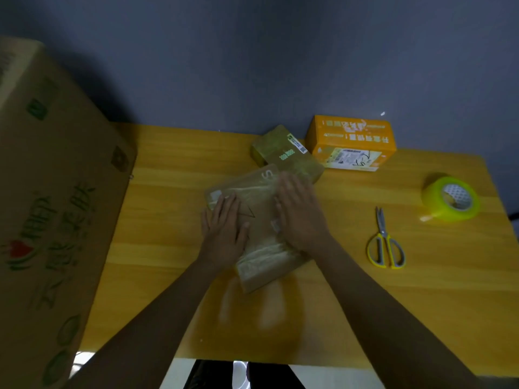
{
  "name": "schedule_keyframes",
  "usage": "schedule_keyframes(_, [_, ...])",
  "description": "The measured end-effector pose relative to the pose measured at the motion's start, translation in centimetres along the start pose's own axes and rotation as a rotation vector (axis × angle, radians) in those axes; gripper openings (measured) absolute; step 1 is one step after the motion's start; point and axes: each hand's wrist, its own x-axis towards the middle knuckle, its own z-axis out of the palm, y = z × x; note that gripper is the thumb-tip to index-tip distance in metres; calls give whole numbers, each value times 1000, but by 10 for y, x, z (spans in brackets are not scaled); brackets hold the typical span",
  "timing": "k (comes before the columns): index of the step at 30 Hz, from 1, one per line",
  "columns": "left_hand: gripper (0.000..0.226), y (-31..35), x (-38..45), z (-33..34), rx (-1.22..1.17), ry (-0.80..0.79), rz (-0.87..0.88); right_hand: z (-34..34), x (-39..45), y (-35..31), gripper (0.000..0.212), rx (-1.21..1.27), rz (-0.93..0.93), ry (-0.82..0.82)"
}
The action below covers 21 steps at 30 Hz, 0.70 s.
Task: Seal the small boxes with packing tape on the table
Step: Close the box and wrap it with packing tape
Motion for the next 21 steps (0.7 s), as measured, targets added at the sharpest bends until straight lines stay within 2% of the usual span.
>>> schedule_keyframes(2, [78,0,-2,2,-42,73,-6,7,29,-31,62,-33,-244,-61])
schedule_keyframes(4, [79,-3,-2,6,-53,111,-22,17,46,-40,66,-81,-351,-162])
schedule_keyframes(6, [81,-4,-2,8,-21,108,-41,22,53,-20,64,-84,-222,-111])
schedule_keyframes(8, [83,-2,-4,10,-82,151,-66,20,52,6,63,-74,71,-48])
schedule_keyframes(10, [85,-2,-8,8,-397,175,-259,11,39,6,64,-71,209,5])
schedule_keyframes(12, [67,-4,-8,4,-889,225,-553,4,21,-21,61,5,65,79])
schedule_keyframes(13, [54,-2,-8,-2,-1104,208,-636,2,11,-38,61,56,-21,36])
schedule_keyframes(15, [49,7,-6,-5,-1327,75,-630,6,-3,-60,66,161,-42,-160])
schedule_keyframes(16, [50,15,-8,-7,-1340,28,-617,10,-6,-64,72,189,13,-243])
schedule_keyframes(18, [54,21,-5,-9,-1302,-55,-609,11,-6,-63,86,186,79,-290])
schedule_keyframes(21, [85,10,-4,-4,-1067,-138,-577,-4,-1,-56,87,265,112,-313])
